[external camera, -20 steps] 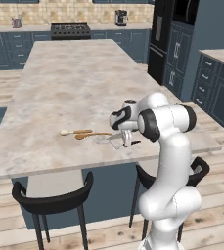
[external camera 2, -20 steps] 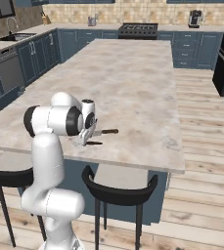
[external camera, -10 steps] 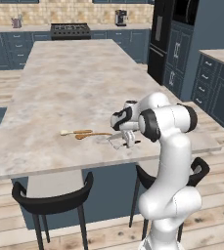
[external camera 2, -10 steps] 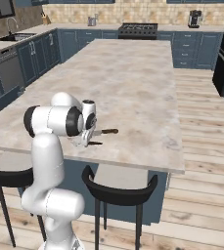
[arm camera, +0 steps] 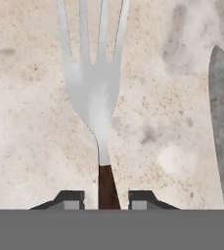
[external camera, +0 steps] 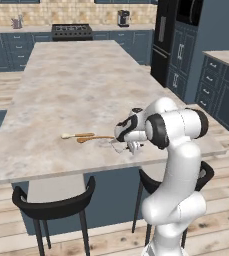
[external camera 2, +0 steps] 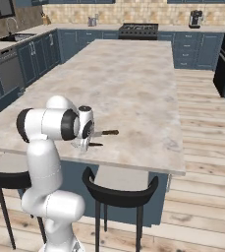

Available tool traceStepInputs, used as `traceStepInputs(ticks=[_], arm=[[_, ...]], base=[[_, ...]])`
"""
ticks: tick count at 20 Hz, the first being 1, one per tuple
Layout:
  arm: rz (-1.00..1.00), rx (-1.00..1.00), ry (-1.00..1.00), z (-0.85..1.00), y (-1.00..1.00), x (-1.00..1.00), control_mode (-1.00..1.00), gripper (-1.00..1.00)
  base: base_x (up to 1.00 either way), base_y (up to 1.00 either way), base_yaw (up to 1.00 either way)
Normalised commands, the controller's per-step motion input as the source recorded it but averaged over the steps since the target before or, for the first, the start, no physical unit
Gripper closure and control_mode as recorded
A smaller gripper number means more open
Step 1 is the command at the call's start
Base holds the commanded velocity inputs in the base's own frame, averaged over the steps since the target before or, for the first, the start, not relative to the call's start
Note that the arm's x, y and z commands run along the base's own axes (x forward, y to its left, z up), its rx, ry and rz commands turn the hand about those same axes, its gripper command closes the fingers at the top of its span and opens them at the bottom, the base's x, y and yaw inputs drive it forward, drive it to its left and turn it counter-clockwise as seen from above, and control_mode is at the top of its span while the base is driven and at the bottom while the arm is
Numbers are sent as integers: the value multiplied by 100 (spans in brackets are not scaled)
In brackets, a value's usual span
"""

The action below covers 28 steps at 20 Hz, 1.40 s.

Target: Pick up the metallic utensils from the counter and place them in the open drawer. Make sure not to pick up any wooden utensils.

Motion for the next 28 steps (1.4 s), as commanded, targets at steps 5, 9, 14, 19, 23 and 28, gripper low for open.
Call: traceStepInputs(ticks=[5, 9, 14, 19, 23, 28], arm=[[0, 4, -11, -100, 0, -39, -100, 100], [3, 2, 6, -37, 0, -25, -100, 100], [2, 0, -5, 79, -8, -92, -100, 100], [0, 0, -11, 94, -4, -95, -100, 100], [0, 0, -5, 98, -7, -84, -100, 100], [1, 0, -2, 98, -20, -62, -100, 100]], base=[[0, 0, 0], [0, 0, 0], [0, 0, 0], [0, 0, 0], [0, 0, 0], [0, 0, 0]])
